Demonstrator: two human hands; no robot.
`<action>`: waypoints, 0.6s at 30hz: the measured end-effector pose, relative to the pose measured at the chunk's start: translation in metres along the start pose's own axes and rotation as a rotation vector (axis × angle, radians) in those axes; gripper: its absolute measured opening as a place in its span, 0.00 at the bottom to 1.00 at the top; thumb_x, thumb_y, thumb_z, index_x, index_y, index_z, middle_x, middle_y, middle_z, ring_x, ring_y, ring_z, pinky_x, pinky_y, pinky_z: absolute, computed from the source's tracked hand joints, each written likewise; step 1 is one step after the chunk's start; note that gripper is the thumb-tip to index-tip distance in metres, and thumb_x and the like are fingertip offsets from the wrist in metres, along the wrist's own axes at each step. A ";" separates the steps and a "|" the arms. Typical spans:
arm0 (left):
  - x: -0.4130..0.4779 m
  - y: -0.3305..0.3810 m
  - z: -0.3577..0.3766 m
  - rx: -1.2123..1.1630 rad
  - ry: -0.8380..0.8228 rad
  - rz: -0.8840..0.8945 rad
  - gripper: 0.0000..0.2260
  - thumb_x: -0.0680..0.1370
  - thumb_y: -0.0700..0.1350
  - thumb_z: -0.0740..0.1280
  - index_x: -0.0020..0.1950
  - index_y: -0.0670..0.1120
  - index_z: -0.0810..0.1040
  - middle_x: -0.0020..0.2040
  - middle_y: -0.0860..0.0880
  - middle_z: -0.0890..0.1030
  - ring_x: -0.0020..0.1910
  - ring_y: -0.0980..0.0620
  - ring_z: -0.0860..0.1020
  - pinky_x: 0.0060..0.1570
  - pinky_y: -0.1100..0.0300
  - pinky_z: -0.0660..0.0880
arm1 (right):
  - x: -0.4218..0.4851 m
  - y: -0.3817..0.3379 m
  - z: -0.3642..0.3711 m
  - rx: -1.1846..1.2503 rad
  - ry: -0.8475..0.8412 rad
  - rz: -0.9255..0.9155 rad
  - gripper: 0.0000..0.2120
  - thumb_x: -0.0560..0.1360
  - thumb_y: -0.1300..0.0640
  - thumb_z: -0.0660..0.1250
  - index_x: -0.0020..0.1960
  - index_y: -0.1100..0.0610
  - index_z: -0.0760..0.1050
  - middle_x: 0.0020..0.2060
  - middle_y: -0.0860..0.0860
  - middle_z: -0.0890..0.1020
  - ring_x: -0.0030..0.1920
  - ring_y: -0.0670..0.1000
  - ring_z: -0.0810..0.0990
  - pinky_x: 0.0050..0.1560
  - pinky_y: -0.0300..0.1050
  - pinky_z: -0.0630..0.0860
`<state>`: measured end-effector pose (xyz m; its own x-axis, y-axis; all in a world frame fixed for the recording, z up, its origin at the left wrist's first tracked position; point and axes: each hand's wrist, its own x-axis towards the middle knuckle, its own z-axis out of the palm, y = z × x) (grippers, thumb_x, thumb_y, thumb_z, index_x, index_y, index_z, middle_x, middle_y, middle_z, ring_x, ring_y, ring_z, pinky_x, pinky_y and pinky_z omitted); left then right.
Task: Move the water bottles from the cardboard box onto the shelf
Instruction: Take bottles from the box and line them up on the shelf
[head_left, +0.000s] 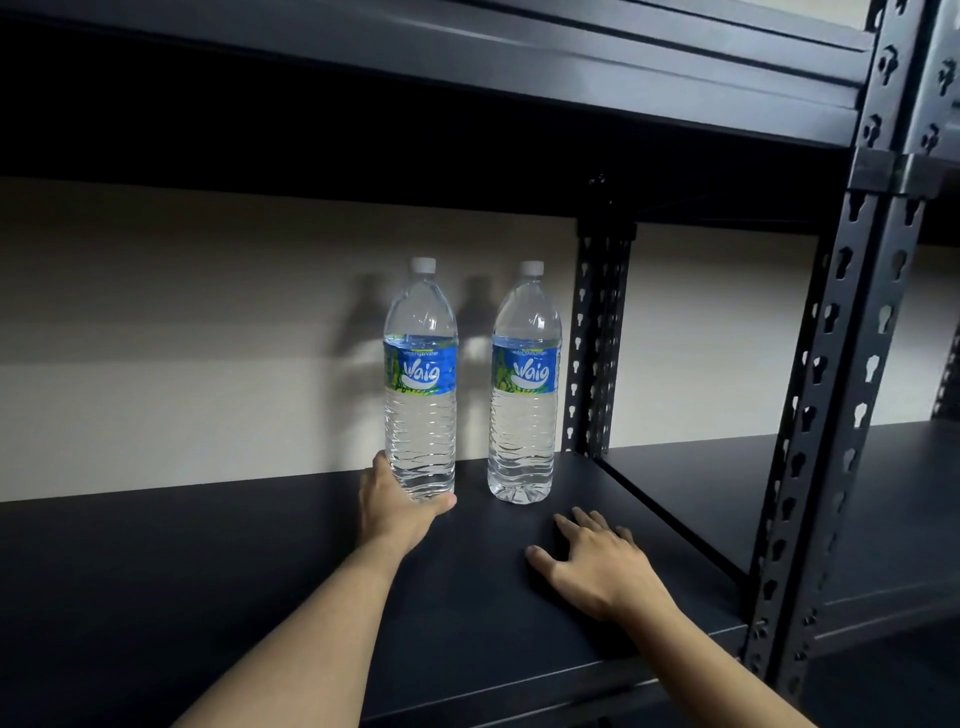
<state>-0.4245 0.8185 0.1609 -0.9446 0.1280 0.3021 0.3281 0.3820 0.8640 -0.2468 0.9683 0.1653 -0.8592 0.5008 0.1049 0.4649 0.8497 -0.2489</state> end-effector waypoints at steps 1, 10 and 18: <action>0.000 0.000 0.000 0.006 0.008 0.003 0.36 0.59 0.48 0.82 0.63 0.45 0.71 0.59 0.46 0.77 0.60 0.45 0.75 0.58 0.55 0.74 | -0.001 -0.001 0.000 0.000 0.004 -0.002 0.34 0.77 0.34 0.53 0.76 0.51 0.61 0.78 0.51 0.58 0.79 0.51 0.51 0.77 0.51 0.49; 0.000 0.001 0.002 0.043 0.022 -0.017 0.33 0.62 0.51 0.81 0.61 0.44 0.73 0.58 0.47 0.78 0.58 0.46 0.77 0.54 0.56 0.75 | 0.000 0.000 0.000 0.004 0.013 0.012 0.36 0.76 0.32 0.53 0.77 0.52 0.60 0.79 0.50 0.57 0.79 0.50 0.51 0.77 0.50 0.50; 0.000 0.000 -0.001 0.001 -0.013 -0.038 0.29 0.61 0.50 0.82 0.58 0.46 0.75 0.55 0.49 0.81 0.55 0.48 0.79 0.49 0.61 0.73 | 0.002 0.002 0.003 0.003 0.032 0.020 0.39 0.76 0.32 0.53 0.78 0.55 0.59 0.79 0.50 0.57 0.79 0.50 0.52 0.77 0.49 0.51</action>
<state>-0.4242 0.8174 0.1612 -0.9563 0.1258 0.2640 0.2924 0.3875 0.8743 -0.2487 0.9703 0.1625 -0.8422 0.5231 0.1306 0.4815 0.8387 -0.2544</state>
